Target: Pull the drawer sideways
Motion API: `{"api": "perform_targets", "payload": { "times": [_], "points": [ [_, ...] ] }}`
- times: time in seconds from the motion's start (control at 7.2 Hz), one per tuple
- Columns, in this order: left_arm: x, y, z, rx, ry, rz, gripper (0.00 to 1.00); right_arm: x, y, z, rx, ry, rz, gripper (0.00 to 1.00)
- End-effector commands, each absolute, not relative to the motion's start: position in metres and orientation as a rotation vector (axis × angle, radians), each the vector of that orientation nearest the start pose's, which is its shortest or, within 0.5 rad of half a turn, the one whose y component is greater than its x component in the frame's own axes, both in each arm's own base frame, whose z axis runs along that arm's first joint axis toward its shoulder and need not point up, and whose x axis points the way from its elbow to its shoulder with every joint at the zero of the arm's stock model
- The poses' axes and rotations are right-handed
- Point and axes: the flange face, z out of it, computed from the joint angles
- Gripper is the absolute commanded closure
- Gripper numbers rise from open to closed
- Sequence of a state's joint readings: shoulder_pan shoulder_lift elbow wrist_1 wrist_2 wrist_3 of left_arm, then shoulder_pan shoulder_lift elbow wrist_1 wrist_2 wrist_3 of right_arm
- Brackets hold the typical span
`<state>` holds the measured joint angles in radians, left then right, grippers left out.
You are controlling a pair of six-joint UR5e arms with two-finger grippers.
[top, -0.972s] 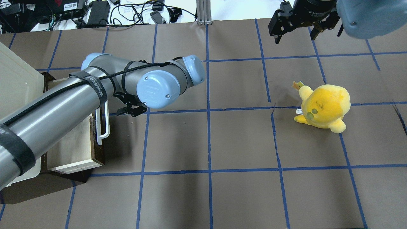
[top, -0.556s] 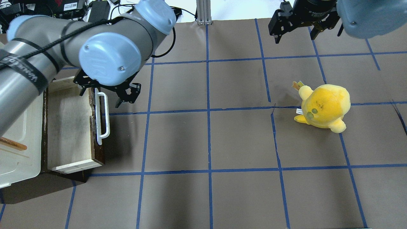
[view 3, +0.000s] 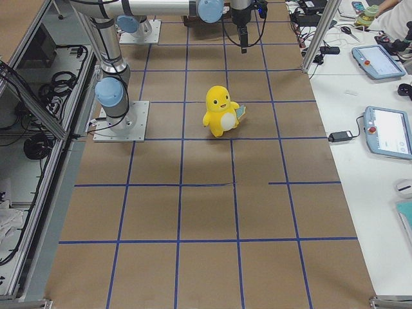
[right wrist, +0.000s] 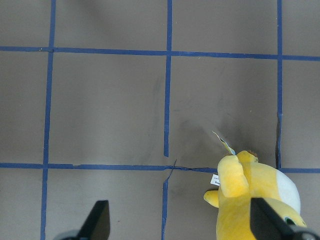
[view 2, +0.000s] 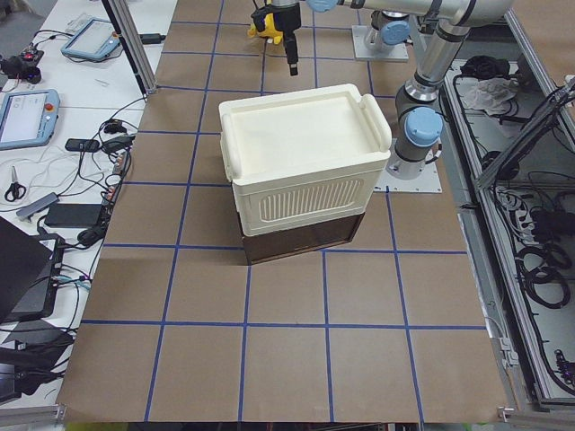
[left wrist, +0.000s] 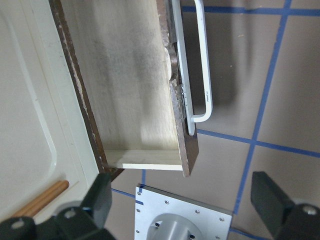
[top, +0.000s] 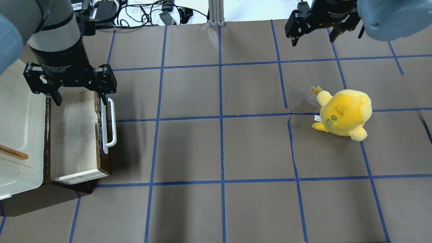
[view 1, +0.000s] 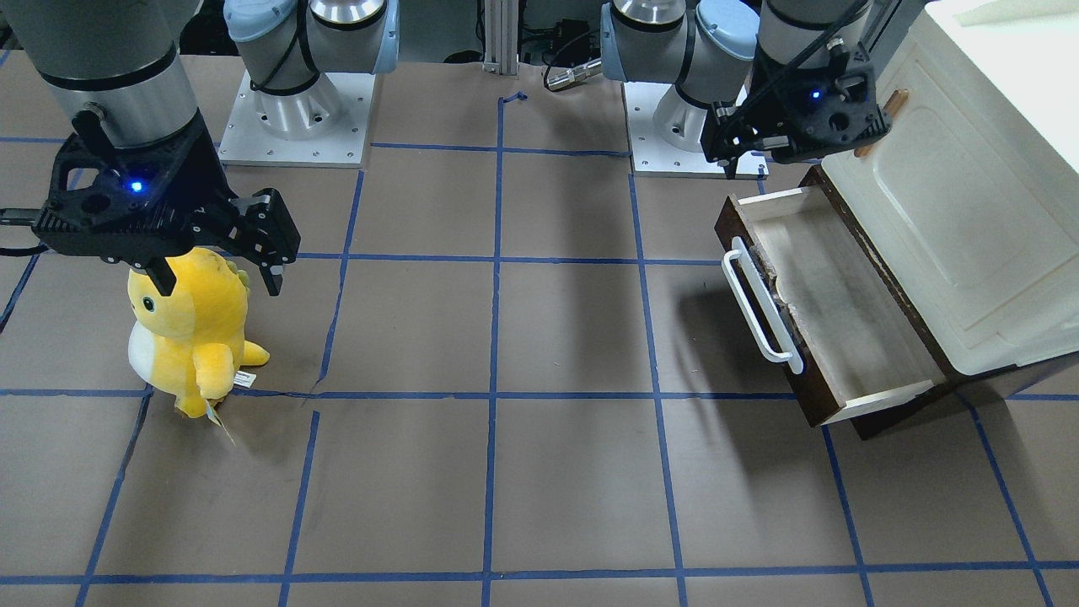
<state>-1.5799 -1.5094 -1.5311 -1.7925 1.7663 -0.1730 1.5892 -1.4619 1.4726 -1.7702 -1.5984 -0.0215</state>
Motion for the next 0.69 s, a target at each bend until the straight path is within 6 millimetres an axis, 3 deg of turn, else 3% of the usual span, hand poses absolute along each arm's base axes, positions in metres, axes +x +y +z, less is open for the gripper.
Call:
{"api": "perform_targets", "payload": {
  "times": [0.0, 0.28, 0.56],
  "points": [
    [-0.106, -0.468, 0.526, -0.309, 3.066, -0.004, 0.0, 0.141, -0.552, 0.502, -0.059, 3.155, -0.298, 0.0],
    [-0.123, -0.497, 0.51, -0.368, 3.209, -0.098, 0.0, 0.141, -0.552, 0.502, -0.059, 3.155, -0.298, 0.0],
    [-0.139, -0.501, 0.498, -0.29, 3.18, -0.059, 0.0, 0.141, -0.552, 0.502, -0.059, 3.155, -0.298, 0.0]
  ]
}}
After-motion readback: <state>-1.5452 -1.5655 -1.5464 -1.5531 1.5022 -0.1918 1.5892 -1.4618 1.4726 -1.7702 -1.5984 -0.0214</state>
